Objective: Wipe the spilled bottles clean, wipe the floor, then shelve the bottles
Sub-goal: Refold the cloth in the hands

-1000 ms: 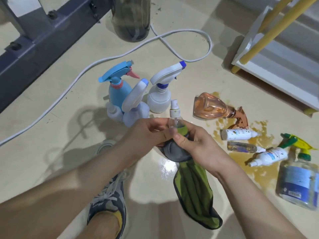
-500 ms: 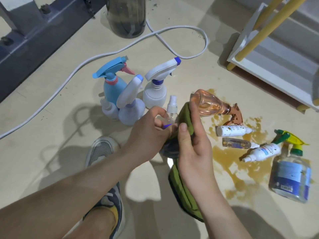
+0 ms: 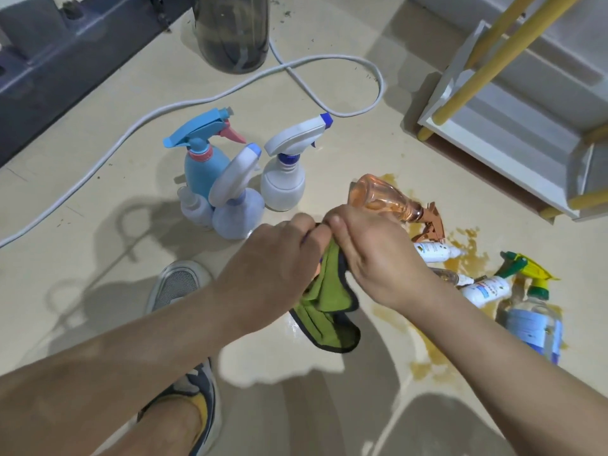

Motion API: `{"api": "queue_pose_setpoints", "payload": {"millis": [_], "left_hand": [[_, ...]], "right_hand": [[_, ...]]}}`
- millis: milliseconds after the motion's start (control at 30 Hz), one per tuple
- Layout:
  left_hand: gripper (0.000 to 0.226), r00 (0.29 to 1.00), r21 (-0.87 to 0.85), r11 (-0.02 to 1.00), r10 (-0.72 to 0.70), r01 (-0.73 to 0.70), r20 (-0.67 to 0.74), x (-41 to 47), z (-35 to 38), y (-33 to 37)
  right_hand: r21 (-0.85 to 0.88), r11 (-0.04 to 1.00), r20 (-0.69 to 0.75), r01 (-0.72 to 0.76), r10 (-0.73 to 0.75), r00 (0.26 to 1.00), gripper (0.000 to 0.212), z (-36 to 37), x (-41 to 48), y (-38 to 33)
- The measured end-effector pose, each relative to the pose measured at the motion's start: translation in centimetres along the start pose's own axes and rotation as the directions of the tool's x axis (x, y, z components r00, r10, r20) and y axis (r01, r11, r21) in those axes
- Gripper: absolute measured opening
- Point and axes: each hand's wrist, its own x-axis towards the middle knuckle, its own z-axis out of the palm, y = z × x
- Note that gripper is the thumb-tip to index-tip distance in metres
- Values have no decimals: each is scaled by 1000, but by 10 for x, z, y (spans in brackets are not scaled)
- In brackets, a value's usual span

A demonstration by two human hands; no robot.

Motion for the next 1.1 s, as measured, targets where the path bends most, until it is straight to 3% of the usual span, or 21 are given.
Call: {"api": "queue_pose_setpoints", "payload": {"millis": [67,133,200,267,300,400,467,567,633,667,700,767,833,933,1000,1100], "left_hand": [[38,995,73,993,96,-95,-15,-1,2,-6],[39,993,48,992,118,-118,5,-3,-2,-9],[41,992,-216,976,-10,38,129,0,-7,-11],[45,918,-486,808,-157,331,364,4,-11,-18],[44,890,-524,760,-157,385,427,5,-12,-21],[37,858,-580,694,-107,426,503,5,-17,-24],[34,816,-631,586,-93,508,570,5,-18,-25],[27,738,-718,238,7,654,674,6,-22,-22],[35,681,-681,65,20,729,732,7,-24,-17],[35,673,-671,65,-11,739,740,8,-23,-14],[32,694,-681,146,-67,718,717,9,-22,-10],[23,787,-680,422,-156,599,597,10,-18,-3],[30,860,-588,661,-180,465,478,8,-16,5],[51,976,-280,953,-59,118,210,1,-10,10],[50,993,-151,987,64,-48,100,-3,-5,7],[47,997,-133,990,49,-41,57,-8,5,5]], "right_hand": [[276,953,59,-123,111,992,48,-1,4,3],[360,915,120,-183,149,982,52,-5,5,2],[460,856,254,-238,130,959,50,-10,1,0],[572,763,356,-300,98,929,39,-11,-8,0],[570,768,368,-292,79,926,38,-11,-15,-1],[289,956,211,-48,-15,977,49,-6,-28,-2],[1,977,94,213,-212,973,55,-2,-32,0],[-199,886,11,419,-425,905,50,5,-37,11],[-138,885,-11,445,-451,893,47,6,-36,16],[-48,907,2,419,-420,908,47,6,-36,18],[67,929,23,363,-365,931,47,6,-35,19],[353,923,37,154,-178,983,40,6,-35,17],[601,795,24,-78,80,997,33,6,-29,11],[702,630,30,-333,441,897,46,17,-18,6],[753,486,78,-444,604,793,55,26,-16,3],[877,199,146,-438,758,636,55,33,-19,-7]]}}
